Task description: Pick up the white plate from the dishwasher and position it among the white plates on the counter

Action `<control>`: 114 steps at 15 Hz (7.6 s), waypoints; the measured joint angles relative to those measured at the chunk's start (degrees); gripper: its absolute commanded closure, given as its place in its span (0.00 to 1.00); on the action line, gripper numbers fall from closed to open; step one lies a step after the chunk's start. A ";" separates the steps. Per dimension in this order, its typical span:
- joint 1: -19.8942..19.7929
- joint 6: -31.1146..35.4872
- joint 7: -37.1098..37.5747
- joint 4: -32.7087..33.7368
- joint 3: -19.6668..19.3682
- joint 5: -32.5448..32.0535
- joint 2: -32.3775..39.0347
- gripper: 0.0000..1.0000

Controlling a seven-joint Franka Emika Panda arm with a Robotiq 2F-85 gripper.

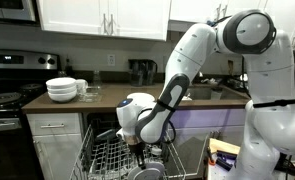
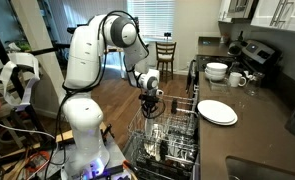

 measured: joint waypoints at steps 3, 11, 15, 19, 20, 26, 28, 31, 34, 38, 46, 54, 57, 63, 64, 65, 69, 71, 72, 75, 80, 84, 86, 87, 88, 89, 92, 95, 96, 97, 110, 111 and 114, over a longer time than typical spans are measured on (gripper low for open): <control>-0.14 -3.73 -0.31 0.18 0.25 1.60 -0.86 0.97; -0.12 -13.39 -0.32 -0.39 0.63 4.00 -9.00 0.97; 0.13 -17.61 -0.23 -1.26 0.98 4.00 -15.14 0.97; 0.55 -20.21 0.86 -1.72 1.43 1.33 -22.44 0.97; 0.90 -20.69 1.60 -1.86 1.67 0.31 -24.09 0.97; 1.89 -21.66 3.42 -3.40 2.90 -1.51 -29.28 0.42; 1.89 -21.42 3.42 -4.09 2.77 -1.49 -29.28 0.29; 1.88 -20.07 3.32 -5.63 2.13 -1.29 -28.91 0.11; 1.74 -16.83 2.59 -6.76 1.16 -1.29 -27.38 0.00; 1.45 -10.52 -0.50 -7.20 -0.57 -1.29 -23.06 0.00; -0.41 -0.40 -7.81 -5.72 -1.79 0.26 -11.55 0.07; -2.34 0.96 -13.04 -1.90 -0.52 3.80 -3.96 0.25; -3.16 0.96 -13.93 -0.98 0.04 4.16 -2.52 0.30; -4.49 0.96 -15.12 0.41 0.77 4.20 -0.30 0.27; -4.64 0.96 -15.28 0.64 0.84 4.20 0.07 0.26; -4.75 0.96 -15.54 0.86 0.91 4.20 0.45 0.36; -5.58 0.96 -16.27 1.76 1.41 4.21 1.83 0.46; -6.06 0.96 -16.49 2.06 1.69 4.22 2.37 0.67; -6.20 0.96 -16.63 2.15 1.73 4.24 2.55 0.75; -6.83 0.96 -17.12 2.37 2.07 4.47 3.00 0.96; -7.67 0.83 -17.76 2.67 2.47 6.13 3.06 0.96; -8.43 0.53 -17.76 2.70 2.72 7.95 2.84 0.96; -8.69 -0.02 -17.76 2.70 2.98 9.35 2.43 0.96; -8.90 -0.56 -17.76 2.70 3.19 10.10 1.93 0.96; -9.04 -1.11 -17.79 2.71 3.37 10.90 1.32 0.96; -9.13 -1.79 -17.97 2.71 3.57 11.91 0.58 0.96; -9.13 -3.21 -18.10 2.72 3.90 13.75 -1.76 0.96; -9.01 -5.15 -18.10 2.71 4.02 14.46 -4.22 0.96; -8.94 -5.90 -18.10 2.71 4.04 14.53 -4.97 0.96; -8.81 -7.47 -18.10 2.69 4.19 14.92 -5.88 0.96; -4.61 -16.65 -17.96 2.58 3.59 15.38 -15.59 0.73; -4.41 -16.65 -17.96 2.56 3.30 15.38 -15.64 0.71; -4.33 -16.64 -17.96 2.17 2.42 15.37 -15.62 0.59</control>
